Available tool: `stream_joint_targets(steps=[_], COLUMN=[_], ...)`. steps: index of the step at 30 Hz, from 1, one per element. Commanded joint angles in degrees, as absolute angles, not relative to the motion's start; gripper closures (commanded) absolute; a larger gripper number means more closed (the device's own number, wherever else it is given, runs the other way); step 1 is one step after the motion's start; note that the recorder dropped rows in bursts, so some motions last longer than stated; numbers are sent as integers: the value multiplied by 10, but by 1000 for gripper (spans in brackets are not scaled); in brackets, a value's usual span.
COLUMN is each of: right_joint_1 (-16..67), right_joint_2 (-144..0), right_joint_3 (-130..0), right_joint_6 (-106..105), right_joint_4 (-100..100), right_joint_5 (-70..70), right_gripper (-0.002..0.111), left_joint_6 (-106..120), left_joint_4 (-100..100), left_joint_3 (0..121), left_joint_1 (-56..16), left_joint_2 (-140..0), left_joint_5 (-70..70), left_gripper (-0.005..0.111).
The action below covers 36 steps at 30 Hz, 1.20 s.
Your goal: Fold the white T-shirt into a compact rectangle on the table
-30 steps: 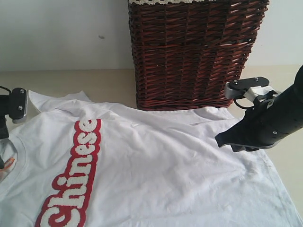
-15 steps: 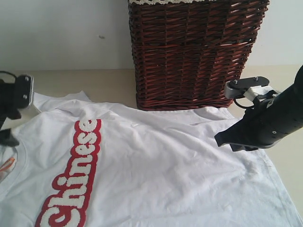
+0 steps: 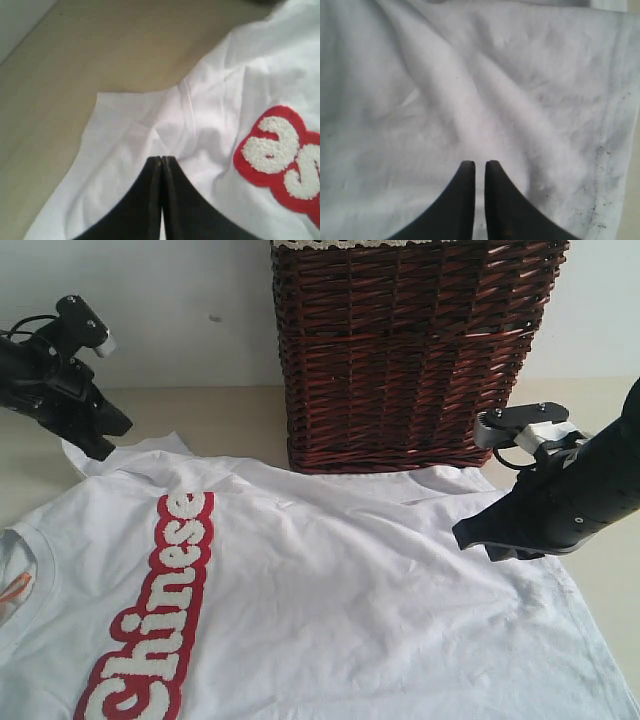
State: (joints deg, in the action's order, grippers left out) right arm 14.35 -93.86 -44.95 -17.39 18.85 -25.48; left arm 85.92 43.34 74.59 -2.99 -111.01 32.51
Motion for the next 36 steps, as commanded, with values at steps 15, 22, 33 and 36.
stream_joint_targets(steps=[15, 22, 33, 36], right_joint_1=[140, 140, 140, 140], right_joint_2=[-935, -935, -935, -935], right_joint_3=[-450, -450, -450, -450], right_joint_6=[-179, -179, -179, -179], right_joint_4=[191, 193, 193, 193], right_joint_5=[-266, -266, -267, -267], right_gripper=[98, 98, 98, 98], left_joint_6=[794, 536, 373, 371], left_joint_4=[442, 291, 154, 141], left_joint_3=[749, 825, 921, 921], left_joint_1=[-48, -48, -59, -59], left_joint_2=[-1180, -1221, -1287, -1291], left_joint_5=[249, 302, 370, 361], left_gripper=[107, 107, 81, 51])
